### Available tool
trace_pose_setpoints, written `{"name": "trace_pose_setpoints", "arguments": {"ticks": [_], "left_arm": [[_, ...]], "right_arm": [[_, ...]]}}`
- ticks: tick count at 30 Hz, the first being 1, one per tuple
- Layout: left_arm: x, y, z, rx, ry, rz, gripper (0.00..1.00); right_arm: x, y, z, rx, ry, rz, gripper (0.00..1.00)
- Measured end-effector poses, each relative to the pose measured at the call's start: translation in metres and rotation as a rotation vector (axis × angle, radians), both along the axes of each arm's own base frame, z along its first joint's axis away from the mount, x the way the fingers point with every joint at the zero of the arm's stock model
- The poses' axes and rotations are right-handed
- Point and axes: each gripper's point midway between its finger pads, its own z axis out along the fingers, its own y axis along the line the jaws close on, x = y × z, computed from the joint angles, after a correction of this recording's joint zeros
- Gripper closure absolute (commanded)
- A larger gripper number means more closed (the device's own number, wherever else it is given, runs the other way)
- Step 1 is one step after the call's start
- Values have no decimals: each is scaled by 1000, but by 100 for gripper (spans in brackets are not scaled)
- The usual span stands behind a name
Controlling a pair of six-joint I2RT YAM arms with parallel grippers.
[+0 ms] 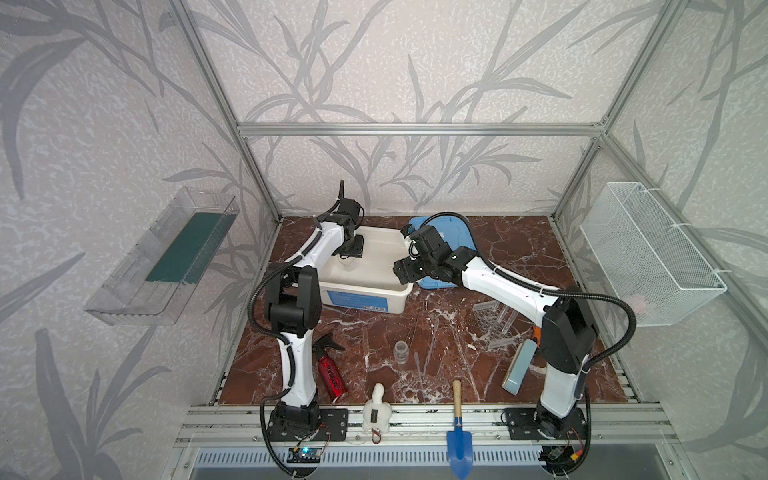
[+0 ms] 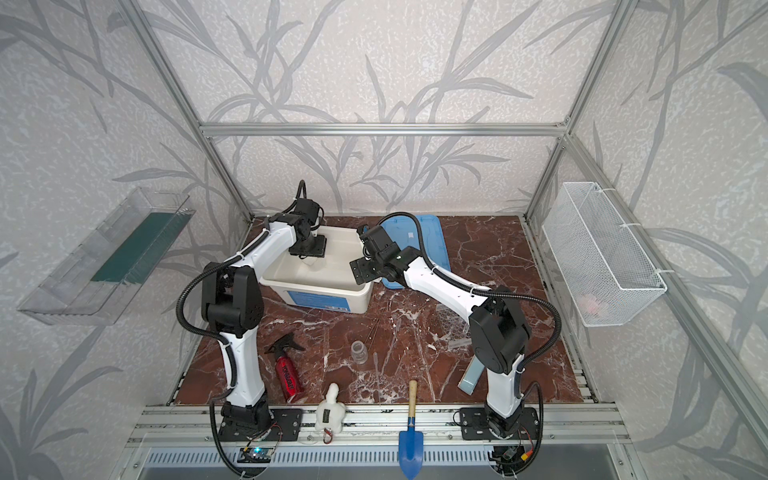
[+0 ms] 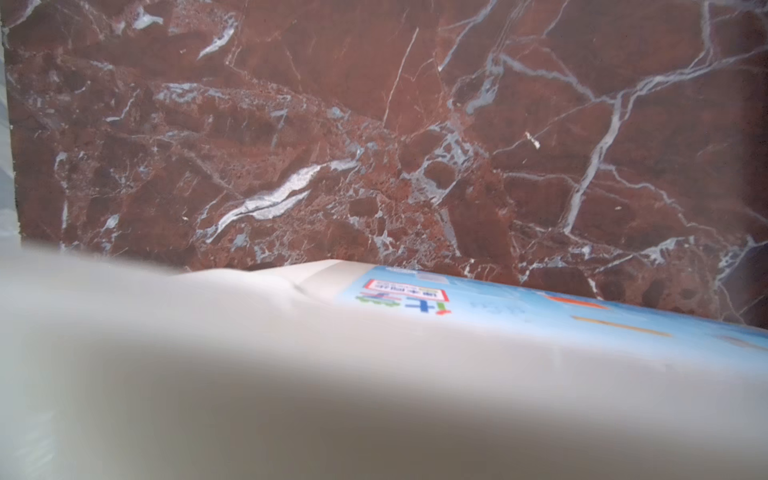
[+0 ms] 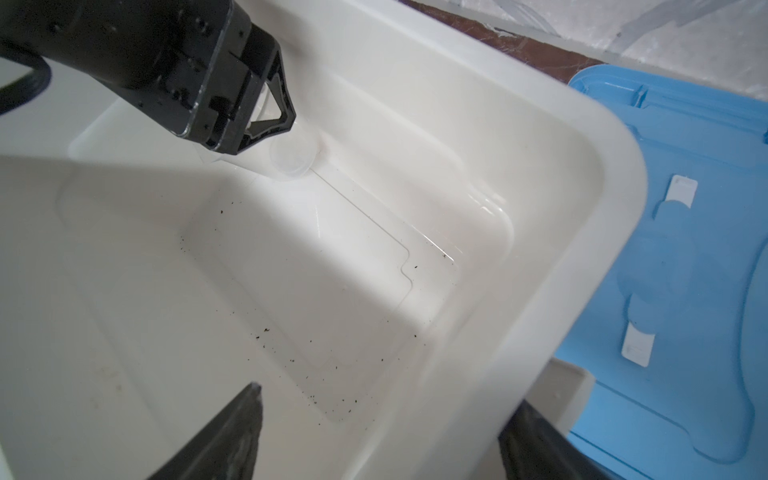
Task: Organize the chemistry lab equipment
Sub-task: 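Lower the cup into the bin and open the left gripper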
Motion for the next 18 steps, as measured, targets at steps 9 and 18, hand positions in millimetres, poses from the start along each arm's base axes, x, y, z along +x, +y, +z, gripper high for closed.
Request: {"name": "trace_pose_setpoints", "arguments": {"ticks": [9, 18], "left_arm": [[-12, 3, 5, -14, -11, 21, 40], [-44, 12, 21, -2, 21, 49, 43]], "right_arm": [[-1, 1, -6, 10, 2, 8, 15], [-2, 6, -4, 34, 5, 20, 15]]}}
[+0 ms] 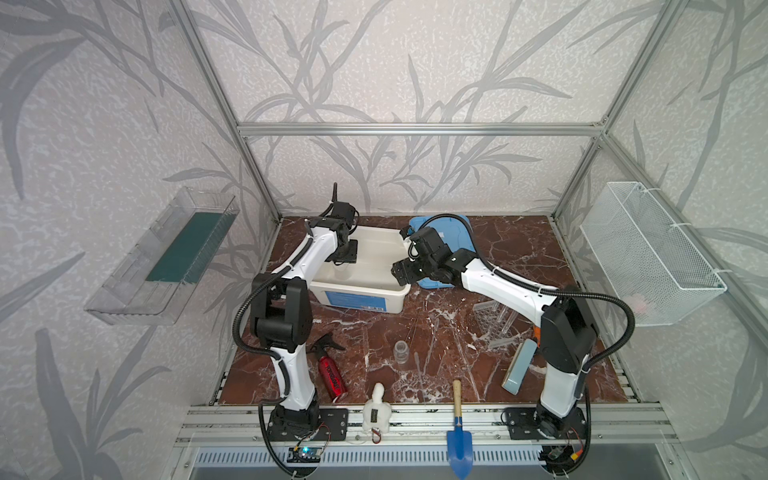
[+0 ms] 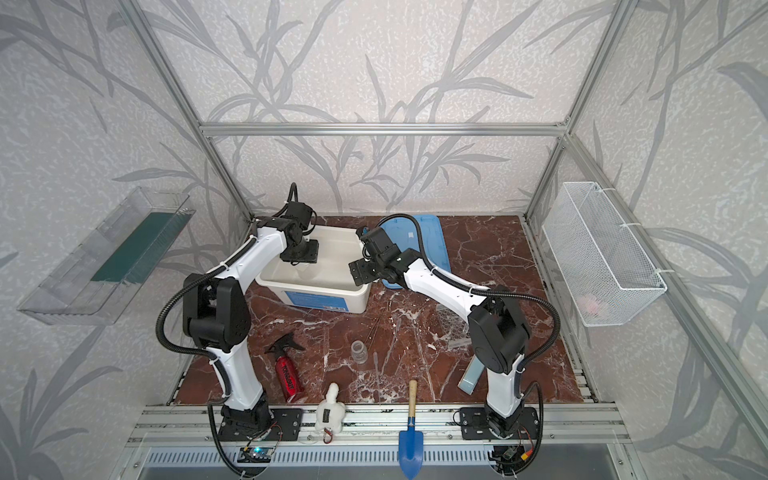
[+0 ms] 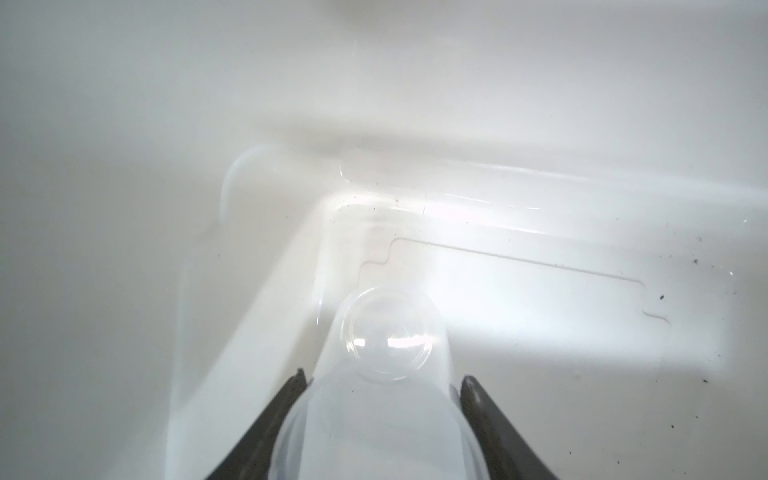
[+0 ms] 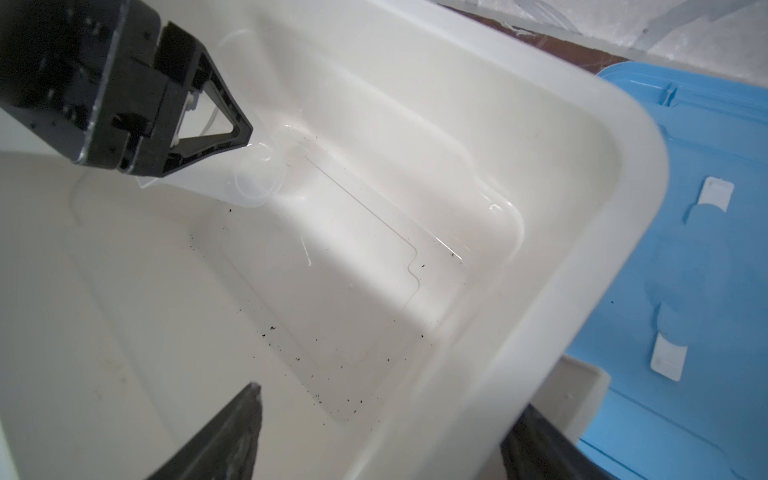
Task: Organize the chemistry lab equipment
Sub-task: 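Lower the cup into the bin and open the left gripper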
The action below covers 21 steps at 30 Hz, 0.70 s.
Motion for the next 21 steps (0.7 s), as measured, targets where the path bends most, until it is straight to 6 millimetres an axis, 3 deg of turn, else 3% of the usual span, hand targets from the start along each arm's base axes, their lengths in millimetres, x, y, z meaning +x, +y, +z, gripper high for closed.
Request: {"name": "trace_pose_setpoints", "arguments": {"ticks": [5, 14, 16, 21], "left_arm": [[-10, 0, -3, -13, 22, 11, 44], [-30, -2, 39, -56, -24, 12, 44], [-34, -2, 34, -56, -12, 17, 44], [-51, 7, 0, -8, 81, 35, 44]], "right_arm": [[0, 0, -1, 0, 0, 0, 15], [2, -1, -1, 9, 3, -4, 14], [2, -1, -1, 9, 3, -4, 15], [2, -2, 0, 13, 6, -7, 15]]}}
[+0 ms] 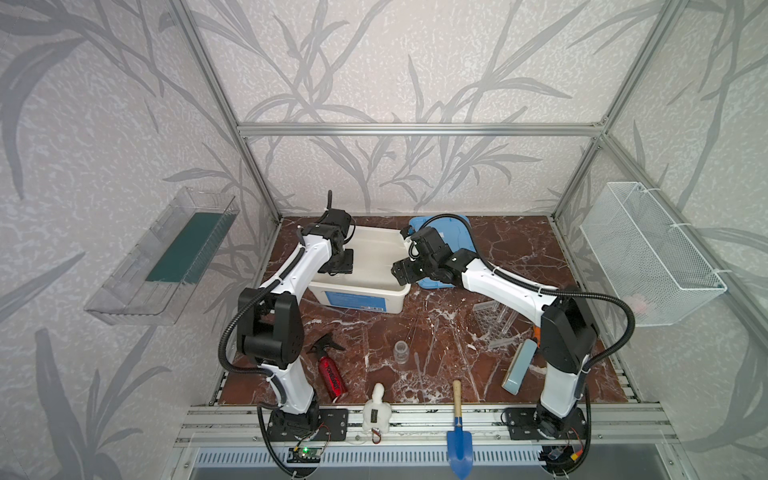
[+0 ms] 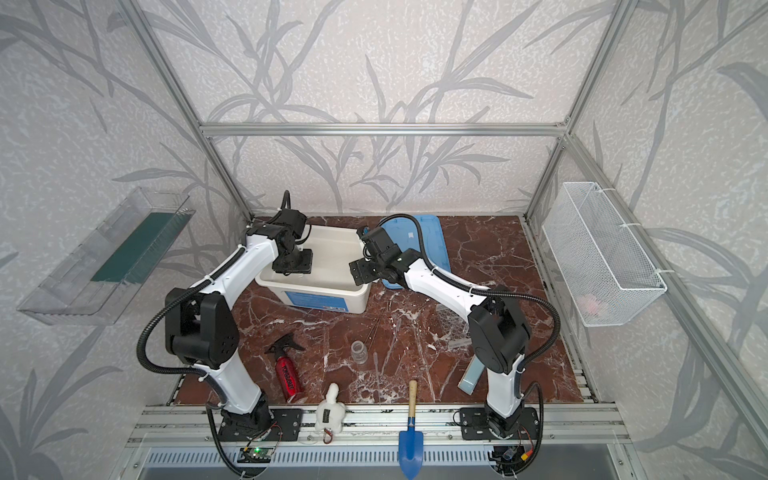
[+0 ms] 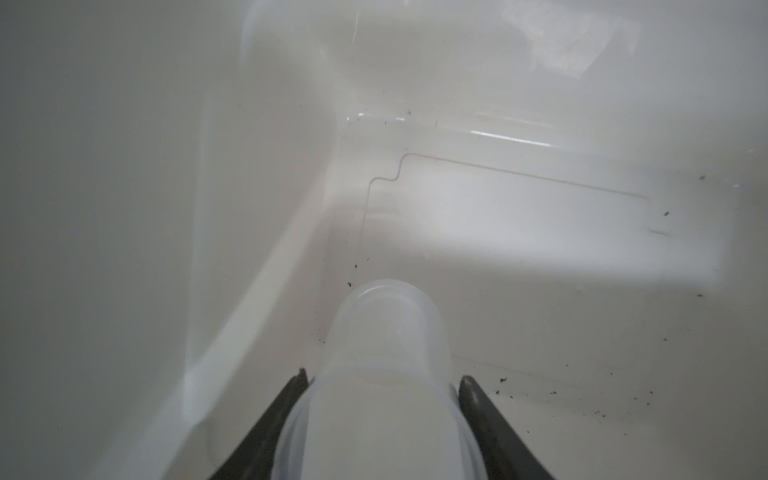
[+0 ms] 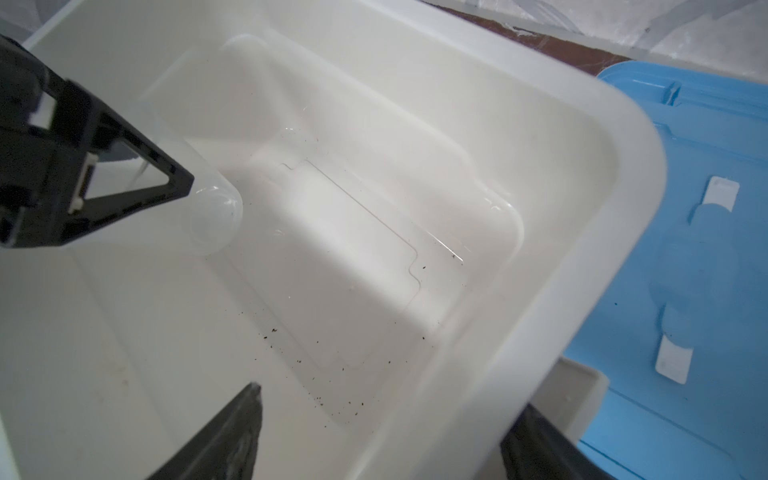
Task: Organize the chemistry lab equipment
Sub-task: 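Lower the cup into the bin and open the left gripper, then move the left gripper to the small glass vial while the right gripper draws back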
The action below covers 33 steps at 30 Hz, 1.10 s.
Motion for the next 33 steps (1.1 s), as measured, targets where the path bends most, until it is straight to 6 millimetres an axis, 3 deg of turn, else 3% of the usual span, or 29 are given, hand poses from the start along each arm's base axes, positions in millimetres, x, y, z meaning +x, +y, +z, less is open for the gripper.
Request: {"name": "trace_pose_setpoints", "arguments": {"ticks": [7, 19, 21, 27, 33], "left_arm": [[1, 2, -38, 19, 67, 12, 40], [14, 2, -46, 16, 12, 31, 34], [16, 2, -46, 15, 1, 37, 29], [12, 4, -57, 21, 19, 49, 1], [12, 5, -52, 29, 17, 51, 1]], "right_arm": [[0, 1, 0, 8, 8, -3, 15], [-1, 1, -1, 14, 11, -2, 15], [-1, 1, -1, 14, 11, -3, 14], [-1, 1, -1, 16, 12, 0, 9], [-3, 2, 5, 22, 15, 10, 6]]}}
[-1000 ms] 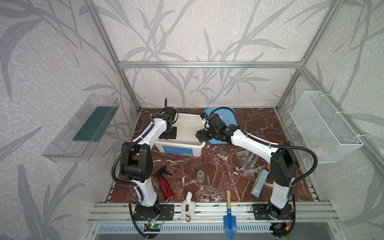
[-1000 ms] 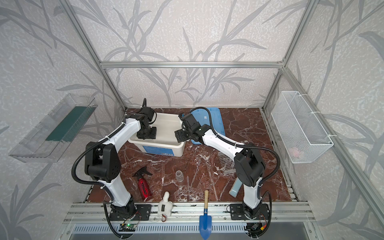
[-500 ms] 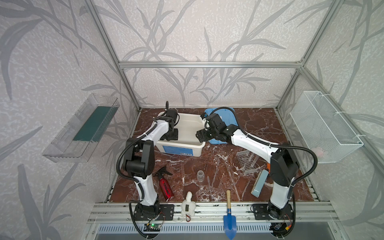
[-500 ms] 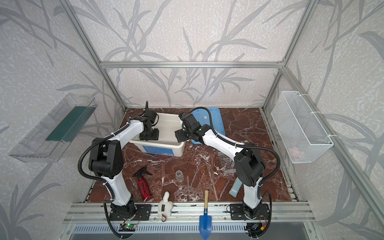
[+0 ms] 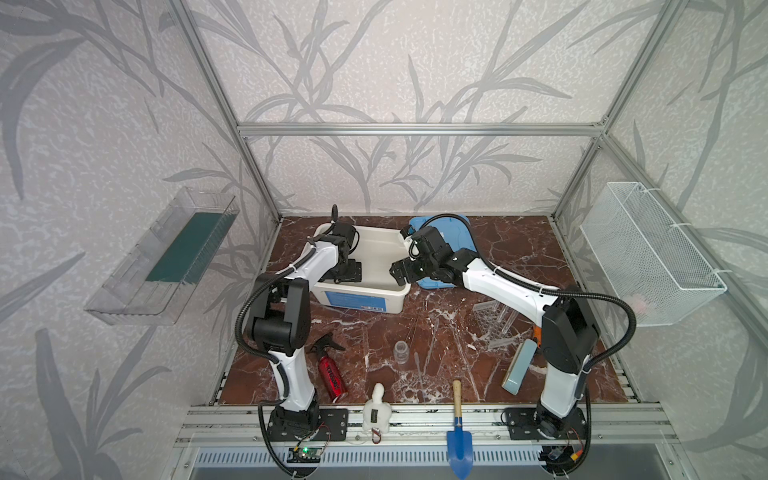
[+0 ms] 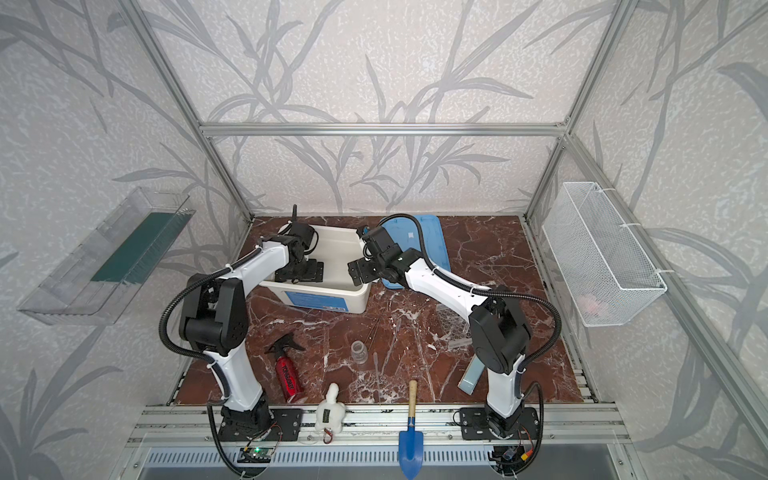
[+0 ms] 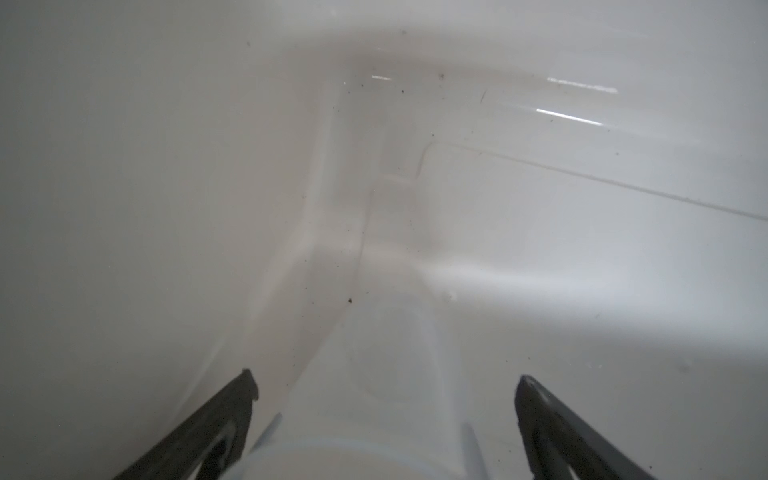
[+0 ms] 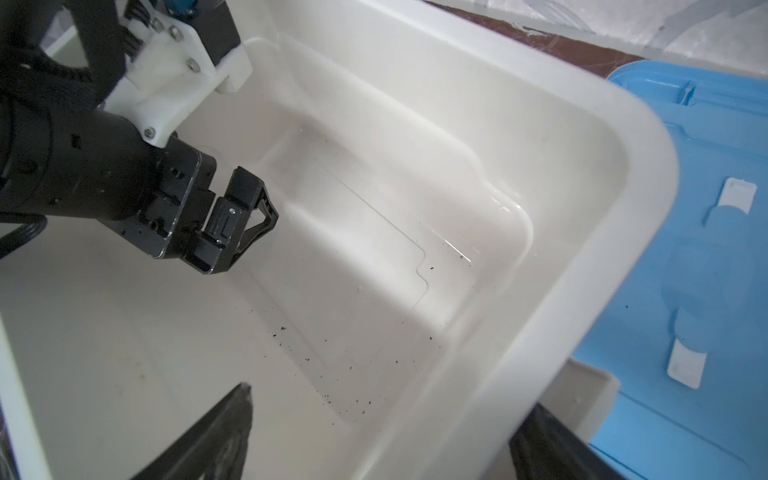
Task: Organize the chemistry lab equipment
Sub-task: 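Move the left gripper to the small glass vial while the right gripper draws back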
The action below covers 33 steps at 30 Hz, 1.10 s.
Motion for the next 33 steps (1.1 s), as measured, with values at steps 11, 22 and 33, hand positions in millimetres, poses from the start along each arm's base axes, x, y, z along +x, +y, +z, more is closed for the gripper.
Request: {"name": "trace_pose_setpoints", "arguments": {"ticks": [11, 22, 33], "left_arm": [[7, -5, 122, -63, -266, -12, 1], [-47, -53, 226, -283, -478, -173, 1], [-178, -145, 196, -366, -289, -557, 8]], "right_arm": [[-2, -5, 50, 23, -54, 2, 1], [-42, -47, 125, 128, -132, 19, 1], [-129, -119, 91, 116, -27, 68, 1]]}}
